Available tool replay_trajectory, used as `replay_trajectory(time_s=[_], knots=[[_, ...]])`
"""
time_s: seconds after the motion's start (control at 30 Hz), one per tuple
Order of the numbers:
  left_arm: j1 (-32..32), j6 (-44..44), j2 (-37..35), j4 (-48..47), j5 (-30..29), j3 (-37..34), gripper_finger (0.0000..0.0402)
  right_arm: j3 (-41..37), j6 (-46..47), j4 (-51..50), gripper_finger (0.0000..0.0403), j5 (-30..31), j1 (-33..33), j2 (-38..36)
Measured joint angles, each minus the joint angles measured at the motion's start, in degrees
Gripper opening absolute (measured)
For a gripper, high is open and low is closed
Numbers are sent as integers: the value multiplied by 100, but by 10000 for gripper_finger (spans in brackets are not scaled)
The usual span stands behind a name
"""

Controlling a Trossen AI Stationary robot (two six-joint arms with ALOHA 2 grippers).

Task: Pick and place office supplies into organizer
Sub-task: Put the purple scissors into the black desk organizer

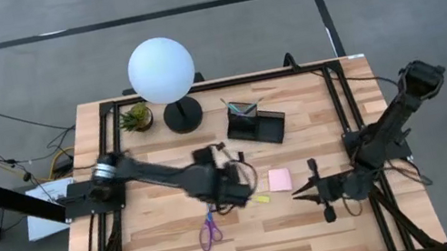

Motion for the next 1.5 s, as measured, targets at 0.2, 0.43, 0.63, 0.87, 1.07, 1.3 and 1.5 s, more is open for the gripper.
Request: replay_trajectory(time_s=[0.2, 0.43, 0.63, 0.87, 1.07, 1.3, 1.5], knots=[[-489, -1548, -1450, -482, -1341, -165, 158, -2, -1980, -191, 42, 915, 531, -1102], [-956, -2414, -2468, 1052, -2052, -1552, 158, 9, -1129, -1445, 42, 890, 453, -1882], [-1003, -3280, -2449, 2945, -1182, -2956, 158, 2, 291, -2647, 42, -37, 97, -1608], [-1099, -4711, -2387, 3523, 814, -3812, 157, 4, 376, -2390, 42, -50, -49, -1185], [-1513, -5626, -2385, 3947, 1794, -4261, 157, 2, 484, -2405, 42, -56, -147, -845], [-2059, -5899, -2380, 5333, 1376, -4787, 157, 4, 824, -2332, 42, -61, -201, -502], [-2312, -5998, -2380, 5348, 1312, -4960, 157, 2, 818, -1879, 42, -63, -199, -349]])
